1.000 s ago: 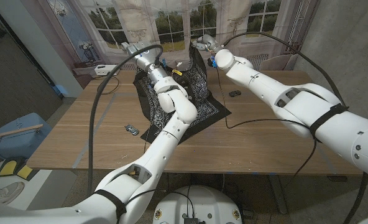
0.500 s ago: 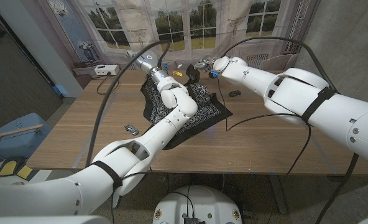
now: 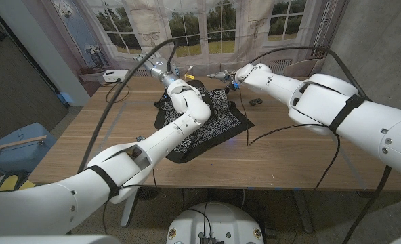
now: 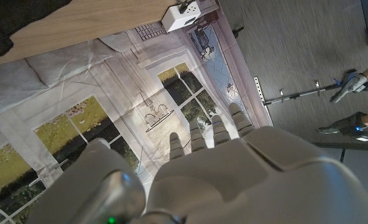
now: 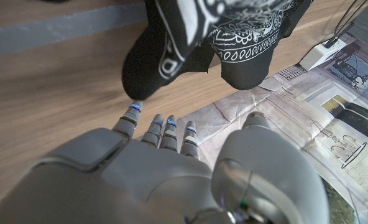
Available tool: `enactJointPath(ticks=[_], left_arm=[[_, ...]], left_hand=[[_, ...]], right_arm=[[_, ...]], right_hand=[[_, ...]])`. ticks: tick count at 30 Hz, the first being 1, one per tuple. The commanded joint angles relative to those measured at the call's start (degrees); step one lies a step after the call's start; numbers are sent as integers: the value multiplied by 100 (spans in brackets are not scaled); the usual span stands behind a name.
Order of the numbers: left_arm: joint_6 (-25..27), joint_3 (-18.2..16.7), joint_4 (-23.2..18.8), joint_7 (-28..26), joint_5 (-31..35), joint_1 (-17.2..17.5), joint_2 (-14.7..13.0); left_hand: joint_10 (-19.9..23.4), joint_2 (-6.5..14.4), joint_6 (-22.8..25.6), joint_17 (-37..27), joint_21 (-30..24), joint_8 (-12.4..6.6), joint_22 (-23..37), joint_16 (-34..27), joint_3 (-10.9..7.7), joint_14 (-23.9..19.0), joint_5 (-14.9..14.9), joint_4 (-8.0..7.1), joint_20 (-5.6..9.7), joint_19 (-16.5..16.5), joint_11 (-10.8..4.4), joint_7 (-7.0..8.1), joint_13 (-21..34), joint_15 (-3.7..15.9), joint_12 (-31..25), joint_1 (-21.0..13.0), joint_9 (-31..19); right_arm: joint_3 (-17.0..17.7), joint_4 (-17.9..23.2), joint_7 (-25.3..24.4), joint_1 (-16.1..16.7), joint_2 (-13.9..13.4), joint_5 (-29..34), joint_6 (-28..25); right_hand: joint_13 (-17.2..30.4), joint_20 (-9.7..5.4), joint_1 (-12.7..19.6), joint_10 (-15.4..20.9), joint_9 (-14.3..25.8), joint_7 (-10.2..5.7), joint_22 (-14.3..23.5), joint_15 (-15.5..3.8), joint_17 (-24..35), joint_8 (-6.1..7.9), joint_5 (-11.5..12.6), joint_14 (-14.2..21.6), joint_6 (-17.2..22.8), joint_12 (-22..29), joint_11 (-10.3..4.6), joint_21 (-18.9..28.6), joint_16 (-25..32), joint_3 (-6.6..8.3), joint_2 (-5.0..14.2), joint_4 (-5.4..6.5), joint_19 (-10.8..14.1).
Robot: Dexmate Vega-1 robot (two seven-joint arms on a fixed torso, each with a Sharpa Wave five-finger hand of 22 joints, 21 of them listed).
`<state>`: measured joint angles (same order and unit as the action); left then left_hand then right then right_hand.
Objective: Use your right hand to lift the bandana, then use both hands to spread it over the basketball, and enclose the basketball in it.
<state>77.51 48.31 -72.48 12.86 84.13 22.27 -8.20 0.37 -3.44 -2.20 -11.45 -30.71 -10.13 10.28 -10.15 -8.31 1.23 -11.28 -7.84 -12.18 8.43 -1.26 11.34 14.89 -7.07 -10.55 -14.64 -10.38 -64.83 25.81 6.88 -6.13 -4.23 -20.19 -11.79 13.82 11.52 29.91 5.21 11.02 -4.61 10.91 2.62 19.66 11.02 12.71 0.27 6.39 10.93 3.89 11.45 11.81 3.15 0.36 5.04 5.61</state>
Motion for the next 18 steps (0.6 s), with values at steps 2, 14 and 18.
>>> enactJointPath(ticks=[2,14,18], left_arm=[[-193,-78,-1749,-1049,-1933,325,-738],[-1025,-869,-3269,-2430,-3997,1070,-1129],[-1326,-1130,-3749,-2593,-4664,1320,-1315]], left_hand=[[-61,-6,-47,14,51,-14,14,-55,50,-33,-22,-26,-18,72,2,5,-31,-16,-30,121,0],[-124,3,-68,34,107,-24,22,-47,92,48,-41,-31,-13,93,69,-13,-86,-77,-39,208,4],[-120,8,-80,39,126,-23,24,-51,98,51,-47,-28,-12,110,80,-21,-100,-92,-48,220,5]], right_arm=[[291,-31,-835,23,-1,899,376],[454,-458,-786,411,-222,1348,3524],[550,-393,-766,577,-367,1528,4411]], right_hand=[[-8,49,97,109,29,43,3,35,-55,93,61,188,220,83,12,95,73,20,86,-82,176],[-35,81,47,68,64,-226,-9,-130,-190,138,71,-7,382,97,-34,5,-16,-77,-6,-134,-34],[-47,56,2,171,78,-304,-6,44,-256,182,82,277,544,145,-71,60,94,-105,20,-137,67]])
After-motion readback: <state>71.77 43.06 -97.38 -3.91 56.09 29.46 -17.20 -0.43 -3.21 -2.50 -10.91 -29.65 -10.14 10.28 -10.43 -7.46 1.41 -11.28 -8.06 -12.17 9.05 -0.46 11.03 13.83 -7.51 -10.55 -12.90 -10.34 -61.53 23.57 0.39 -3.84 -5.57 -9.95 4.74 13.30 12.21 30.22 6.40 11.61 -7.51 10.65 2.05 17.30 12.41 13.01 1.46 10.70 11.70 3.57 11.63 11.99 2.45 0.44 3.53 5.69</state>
